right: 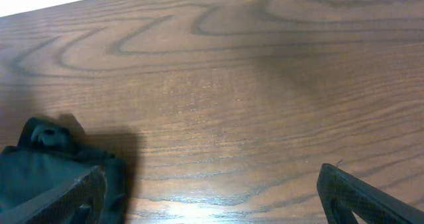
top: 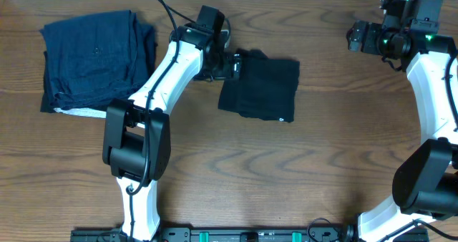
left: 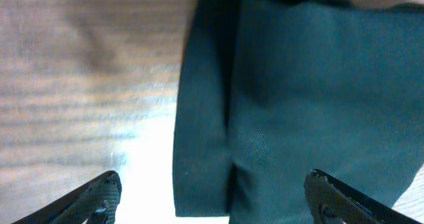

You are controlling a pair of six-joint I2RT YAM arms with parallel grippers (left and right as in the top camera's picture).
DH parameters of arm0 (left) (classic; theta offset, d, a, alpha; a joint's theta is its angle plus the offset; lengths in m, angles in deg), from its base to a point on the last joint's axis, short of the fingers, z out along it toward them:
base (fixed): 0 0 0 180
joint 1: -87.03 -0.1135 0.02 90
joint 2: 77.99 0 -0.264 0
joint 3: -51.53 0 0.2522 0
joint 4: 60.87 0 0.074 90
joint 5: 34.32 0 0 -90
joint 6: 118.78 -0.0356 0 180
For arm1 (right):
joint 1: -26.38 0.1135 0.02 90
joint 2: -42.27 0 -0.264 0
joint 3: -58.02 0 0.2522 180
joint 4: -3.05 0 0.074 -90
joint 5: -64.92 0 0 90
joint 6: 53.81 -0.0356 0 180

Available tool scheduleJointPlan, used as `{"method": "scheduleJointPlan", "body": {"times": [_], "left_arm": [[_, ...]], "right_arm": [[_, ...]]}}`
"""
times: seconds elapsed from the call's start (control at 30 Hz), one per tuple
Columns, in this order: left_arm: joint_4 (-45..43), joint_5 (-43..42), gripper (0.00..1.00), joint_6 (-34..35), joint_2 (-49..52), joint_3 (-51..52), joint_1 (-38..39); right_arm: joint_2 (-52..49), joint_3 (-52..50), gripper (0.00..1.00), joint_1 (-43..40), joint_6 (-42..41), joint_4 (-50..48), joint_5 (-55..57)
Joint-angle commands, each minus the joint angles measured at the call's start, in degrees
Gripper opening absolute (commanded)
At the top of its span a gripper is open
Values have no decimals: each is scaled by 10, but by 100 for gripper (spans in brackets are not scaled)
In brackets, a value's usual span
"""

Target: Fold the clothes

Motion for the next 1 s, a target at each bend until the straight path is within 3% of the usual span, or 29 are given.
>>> {"method": "scheduleJointPlan", "body": {"times": [0.0,0.27,0.97], "left_arm": [[-14,5,92,-28,-3,-1,11],[-23,9,94,-73,12,5,38],[-40,52,94,-66,89,5,41]], "right_arm": [[-4,-3,99,-1,-1,0,1],[-4,-3,99,-1,-1,0,2],[-4,-3,99,-1,-1,0,1]]}}
